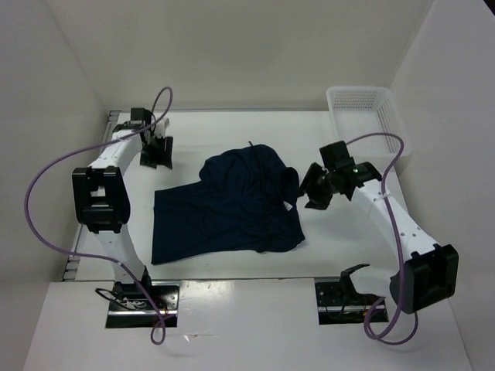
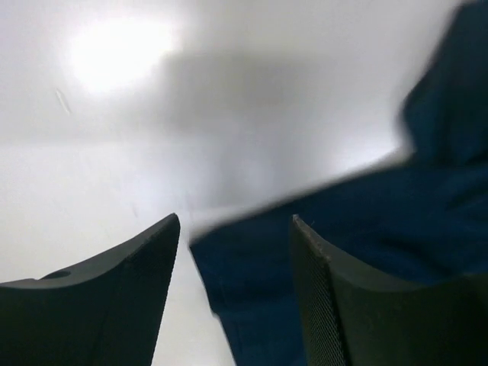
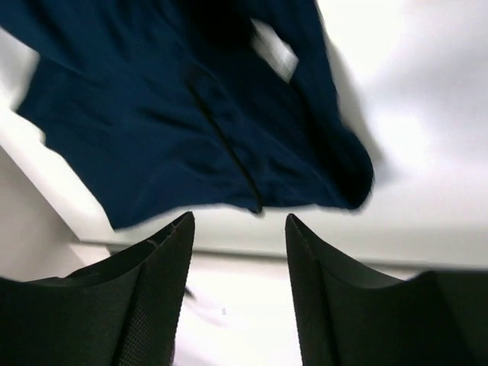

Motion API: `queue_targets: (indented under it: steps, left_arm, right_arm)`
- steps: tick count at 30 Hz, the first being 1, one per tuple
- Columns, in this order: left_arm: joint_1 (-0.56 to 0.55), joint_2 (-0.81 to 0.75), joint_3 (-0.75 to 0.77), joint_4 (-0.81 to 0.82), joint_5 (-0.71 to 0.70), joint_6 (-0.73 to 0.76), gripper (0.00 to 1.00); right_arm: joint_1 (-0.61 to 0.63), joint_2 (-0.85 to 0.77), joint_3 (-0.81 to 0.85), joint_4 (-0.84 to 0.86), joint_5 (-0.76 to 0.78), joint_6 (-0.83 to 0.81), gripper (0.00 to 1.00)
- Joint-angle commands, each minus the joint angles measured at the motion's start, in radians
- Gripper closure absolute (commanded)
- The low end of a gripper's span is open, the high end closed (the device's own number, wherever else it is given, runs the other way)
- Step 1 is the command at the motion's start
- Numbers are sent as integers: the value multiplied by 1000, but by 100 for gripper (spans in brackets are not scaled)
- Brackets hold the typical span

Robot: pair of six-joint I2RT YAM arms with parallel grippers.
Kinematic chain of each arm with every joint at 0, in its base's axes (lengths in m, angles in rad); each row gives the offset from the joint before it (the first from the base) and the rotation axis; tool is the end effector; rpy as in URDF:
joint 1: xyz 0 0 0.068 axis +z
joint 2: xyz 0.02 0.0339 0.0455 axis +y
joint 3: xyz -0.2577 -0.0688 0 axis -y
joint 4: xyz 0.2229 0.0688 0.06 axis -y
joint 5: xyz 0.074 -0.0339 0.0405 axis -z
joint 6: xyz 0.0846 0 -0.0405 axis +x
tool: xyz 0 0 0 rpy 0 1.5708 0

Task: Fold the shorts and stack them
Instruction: Flatten the shorts out, then fold the shorts

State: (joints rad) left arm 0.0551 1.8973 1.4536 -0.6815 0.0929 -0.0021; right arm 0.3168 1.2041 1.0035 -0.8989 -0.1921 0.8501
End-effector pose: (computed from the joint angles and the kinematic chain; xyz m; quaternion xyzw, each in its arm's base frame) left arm 0.3978 0.0141 0.1733 -0.0176 0.9741 -0.0394 0.2218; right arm 0.2129 0.0868 0.2285 0.2334 0.9396 0.2059 0.1426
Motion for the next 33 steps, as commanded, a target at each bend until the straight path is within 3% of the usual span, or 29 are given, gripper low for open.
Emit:
queue_targets:
  steps: [1,4,8,11,17,18,22,26,33]
  left_arm:
    - [-52,63,230,7,143,2,33]
    - [-150,160,368,-12,178,2,31]
    - [-250,284,459,-23,189,2,30]
    - [-279,351,522,-42,189,2,29]
    - [-327,393,521,16,157,2,29]
    - [-327,393,512,42,183,2,29]
    - [-327,393,461,83,197,2,50]
    - [-327,313,378,130,226,2,83]
    - [-356,270,337,88,246,2,96]
  right_arm:
    - [8,67,164,-16,123,-117,42]
    - [-11,199,248,115,132,-198,36]
    - [-12,513,453,257,151,-310,31]
    - [-1,722,663,270,174,-400,25]
    - [30,957,985,279,270,-513,11]
    - [30,1015,1021,279,270,-526,0]
    - [30,1152,1233,215,252,-540,0]
    - [30,1221,1254,235,146,-531,0]
    - [39,1315,1264,226,56,-549,4]
